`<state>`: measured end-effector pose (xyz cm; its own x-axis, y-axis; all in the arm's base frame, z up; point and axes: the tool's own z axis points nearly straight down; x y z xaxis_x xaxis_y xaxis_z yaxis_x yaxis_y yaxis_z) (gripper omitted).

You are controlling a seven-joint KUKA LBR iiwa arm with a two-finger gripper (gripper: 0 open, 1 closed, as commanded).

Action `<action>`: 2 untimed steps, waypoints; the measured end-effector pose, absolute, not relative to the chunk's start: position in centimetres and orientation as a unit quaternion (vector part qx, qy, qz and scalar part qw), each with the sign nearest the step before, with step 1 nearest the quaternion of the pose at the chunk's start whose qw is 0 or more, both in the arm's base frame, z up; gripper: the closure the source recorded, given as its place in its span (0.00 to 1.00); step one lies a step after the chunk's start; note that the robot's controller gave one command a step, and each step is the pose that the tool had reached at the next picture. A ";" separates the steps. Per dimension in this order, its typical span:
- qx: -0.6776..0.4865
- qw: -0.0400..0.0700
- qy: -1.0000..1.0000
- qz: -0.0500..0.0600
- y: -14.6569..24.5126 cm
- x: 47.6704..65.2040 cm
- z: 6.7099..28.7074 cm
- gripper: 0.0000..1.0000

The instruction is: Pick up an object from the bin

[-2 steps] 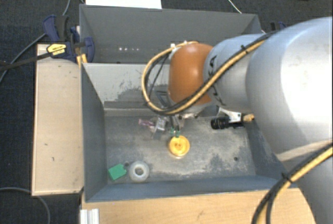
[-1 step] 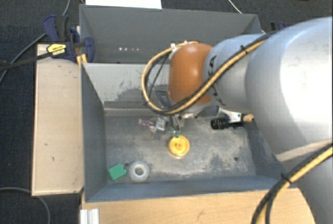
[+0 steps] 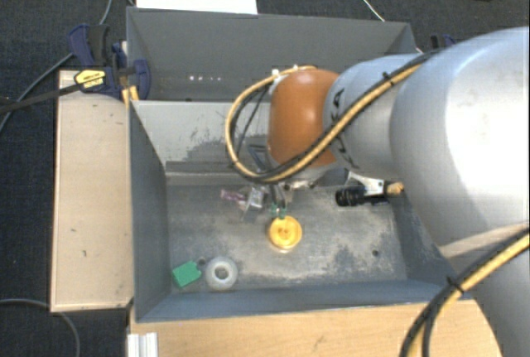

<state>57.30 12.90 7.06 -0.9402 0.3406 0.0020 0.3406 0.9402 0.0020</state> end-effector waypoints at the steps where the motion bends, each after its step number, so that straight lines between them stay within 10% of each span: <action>1: -0.142 -0.001 -0.990 -0.002 14.6 59.1 7.1 1.00; 2: -0.143 -0.001 -0.990 -0.002 14.6 59.1 7.1 1.00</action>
Offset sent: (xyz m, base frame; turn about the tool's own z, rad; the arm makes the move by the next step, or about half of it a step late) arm 0.0000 0.0000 0.0000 0.0000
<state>59.15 14.64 7.07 -0.9592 0.2828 -0.0016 0.2827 0.9592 0.0043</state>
